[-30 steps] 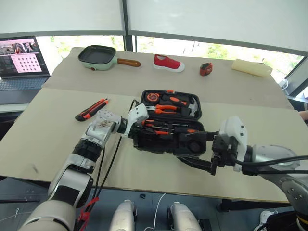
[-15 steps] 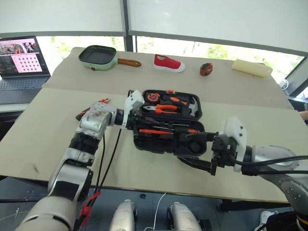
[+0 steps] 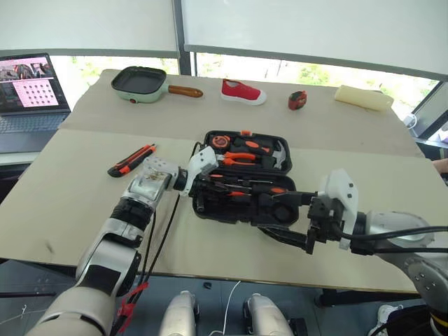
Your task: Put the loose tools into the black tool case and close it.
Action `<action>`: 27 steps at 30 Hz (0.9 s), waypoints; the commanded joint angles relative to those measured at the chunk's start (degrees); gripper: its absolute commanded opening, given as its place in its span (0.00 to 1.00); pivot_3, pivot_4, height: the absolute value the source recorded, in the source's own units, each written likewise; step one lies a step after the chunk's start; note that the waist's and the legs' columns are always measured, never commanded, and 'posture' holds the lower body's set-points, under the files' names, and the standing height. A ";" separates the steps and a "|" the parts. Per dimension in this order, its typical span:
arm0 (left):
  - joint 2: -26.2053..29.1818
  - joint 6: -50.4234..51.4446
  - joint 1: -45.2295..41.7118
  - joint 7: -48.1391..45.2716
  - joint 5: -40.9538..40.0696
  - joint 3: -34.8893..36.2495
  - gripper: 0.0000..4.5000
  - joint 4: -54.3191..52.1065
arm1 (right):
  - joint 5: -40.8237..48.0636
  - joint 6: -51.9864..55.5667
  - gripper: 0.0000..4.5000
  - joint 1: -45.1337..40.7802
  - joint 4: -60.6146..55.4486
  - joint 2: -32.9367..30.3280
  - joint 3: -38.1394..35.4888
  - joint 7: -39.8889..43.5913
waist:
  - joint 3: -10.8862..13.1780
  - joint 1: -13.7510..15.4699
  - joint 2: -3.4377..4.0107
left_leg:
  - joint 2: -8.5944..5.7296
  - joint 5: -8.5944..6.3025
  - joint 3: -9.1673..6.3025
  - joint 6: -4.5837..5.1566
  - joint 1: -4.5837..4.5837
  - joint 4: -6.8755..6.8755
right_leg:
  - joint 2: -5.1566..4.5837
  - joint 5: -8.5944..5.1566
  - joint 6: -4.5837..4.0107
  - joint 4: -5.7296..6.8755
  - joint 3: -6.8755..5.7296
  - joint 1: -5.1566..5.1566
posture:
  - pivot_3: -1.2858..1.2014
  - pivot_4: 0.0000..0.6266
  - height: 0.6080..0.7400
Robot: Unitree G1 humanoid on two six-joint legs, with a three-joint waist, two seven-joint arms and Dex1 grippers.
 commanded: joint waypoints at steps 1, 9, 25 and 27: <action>1.12 -0.61 1.45 0.97 2.88 -1.54 0.01 2.03 | 0.15 -1.13 1.00 -0.30 -1.45 0.12 -1.17 -0.37 | -0.01 -0.01 0.01 | 0.00 0.00 0.00 0.00 0.02 0.00 | 0.00 0.00 0.00 0.00 0.00 0.02 | 0.52 0.24 1.00; 1.50 -1.43 1.48 1.85 2.19 -0.10 0.01 3.03 | -0.01 -1.34 1.00 -0.57 -1.02 -0.06 -1.22 -0.01 | -0.06 -0.17 0.04 | 0.01 0.00 0.00 0.00 0.34 0.00 | 0.00 -0.01 0.00 -0.02 -0.01 0.37 | 0.52 0.24 1.00; 16.64 9.20 13.26 9.02 -6.79 21.27 0.17 -21.59 | -1.96 -2.74 1.00 -7.53 2.64 1.84 1.20 1.20 | -0.03 -1.22 0.05 | 0.12 -0.01 -0.13 -0.01 0.30 -0.10 | 0.03 0.01 -0.02 0.00 0.11 0.14 | 0.52 0.24 1.00; 20.07 11.50 20.56 11.91 -7.89 27.21 0.32 -27.91 | -2.22 -3.00 1.00 -9.74 4.23 2.12 2.43 2.62 | -0.03 -1.97 0.06 | 0.12 0.00 -0.12 -0.01 0.31 -0.25 | 0.02 0.02 -0.04 0.02 0.23 0.00 | 0.52 0.24 1.00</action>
